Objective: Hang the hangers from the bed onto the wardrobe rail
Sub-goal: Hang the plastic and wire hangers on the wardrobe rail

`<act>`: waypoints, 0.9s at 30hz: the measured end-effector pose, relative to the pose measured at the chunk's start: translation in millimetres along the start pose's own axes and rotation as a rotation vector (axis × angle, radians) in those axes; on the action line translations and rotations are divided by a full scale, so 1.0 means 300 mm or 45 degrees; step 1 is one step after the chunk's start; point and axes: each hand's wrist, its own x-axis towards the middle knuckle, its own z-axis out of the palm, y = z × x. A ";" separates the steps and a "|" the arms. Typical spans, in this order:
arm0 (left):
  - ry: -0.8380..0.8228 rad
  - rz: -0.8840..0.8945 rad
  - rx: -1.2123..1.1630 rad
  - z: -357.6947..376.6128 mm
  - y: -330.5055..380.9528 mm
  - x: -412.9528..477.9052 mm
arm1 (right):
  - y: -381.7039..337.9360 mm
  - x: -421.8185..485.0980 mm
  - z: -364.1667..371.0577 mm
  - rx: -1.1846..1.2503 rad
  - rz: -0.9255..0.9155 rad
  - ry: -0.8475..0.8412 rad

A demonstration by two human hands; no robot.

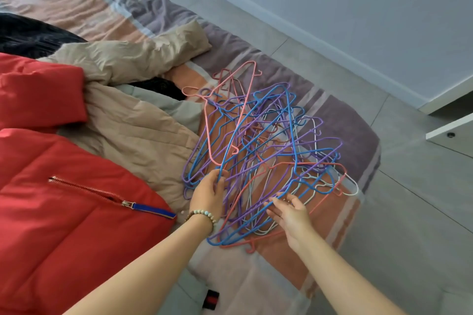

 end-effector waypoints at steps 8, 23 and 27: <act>-0.130 0.018 0.136 0.052 0.275 -0.071 | -0.264 -0.196 -0.119 -0.081 -0.380 -0.212; -1.134 0.495 0.055 0.089 1.389 -0.550 | -1.082 -1.037 -0.584 0.076 -1.181 0.095; -1.295 0.768 0.022 0.062 1.698 -0.802 | -1.237 -1.363 -0.772 0.072 -1.470 0.396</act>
